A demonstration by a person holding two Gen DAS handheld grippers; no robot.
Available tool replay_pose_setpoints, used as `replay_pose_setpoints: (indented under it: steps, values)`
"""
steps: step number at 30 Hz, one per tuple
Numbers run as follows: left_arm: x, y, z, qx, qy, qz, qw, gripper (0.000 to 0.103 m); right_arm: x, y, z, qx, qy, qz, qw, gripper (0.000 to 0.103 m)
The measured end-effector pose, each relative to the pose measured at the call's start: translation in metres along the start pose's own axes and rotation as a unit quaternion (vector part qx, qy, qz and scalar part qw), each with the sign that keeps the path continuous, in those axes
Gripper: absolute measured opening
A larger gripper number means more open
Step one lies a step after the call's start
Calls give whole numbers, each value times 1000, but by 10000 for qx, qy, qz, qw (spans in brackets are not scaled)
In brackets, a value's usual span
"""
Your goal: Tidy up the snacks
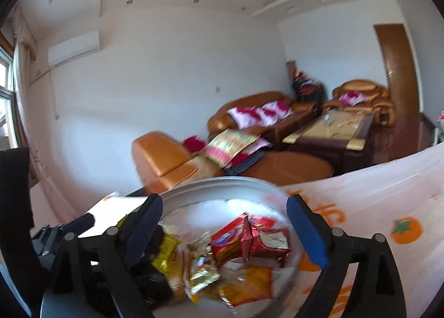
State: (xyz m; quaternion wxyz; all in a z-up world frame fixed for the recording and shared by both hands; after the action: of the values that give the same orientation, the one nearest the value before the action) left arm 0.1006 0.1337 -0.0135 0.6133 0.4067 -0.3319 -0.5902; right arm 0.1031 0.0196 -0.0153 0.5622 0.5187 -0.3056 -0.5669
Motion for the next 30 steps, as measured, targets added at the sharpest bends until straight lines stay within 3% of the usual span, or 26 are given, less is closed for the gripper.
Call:
replay_pose_setpoints:
  steps: [5, 11, 15, 23, 30]
  values:
    - [-9, -2, 12, 215, -41, 320, 9992, 103, 6, -1, 22, 339, -193, 12, 9992, 93]
    - [-10, -13, 35, 464, 186, 274, 9984, 103, 4, -9, 49, 620, -406, 264, 9969, 93]
    - [-11, -26, 46, 385, 256, 370, 9982, 103, 5, -12, 66, 845, -569, 389, 9940, 93]
    - [-10, -44, 78, 733, 575, 327, 9951, 103, 8, -16, 93, 1047, -601, 478, 9915, 94]
    - [-9, -47, 81, 760, 668, 291, 9944, 103, 3, -21, 113, 1239, -687, 683, 9876, 94]
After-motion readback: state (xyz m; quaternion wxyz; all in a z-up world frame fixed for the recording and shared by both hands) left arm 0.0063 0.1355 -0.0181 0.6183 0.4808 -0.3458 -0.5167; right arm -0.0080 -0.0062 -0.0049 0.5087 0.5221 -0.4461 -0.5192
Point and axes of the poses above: each gripper's, at about its wrist camera, not at the fingertips, and z roughly against the way its jaws point, x to its right, y to its top, the point moved 3 cm from there along -z, roughly the way its jaws point, and after that the axes turned 2 degrees about y, right-handed, at the moved point
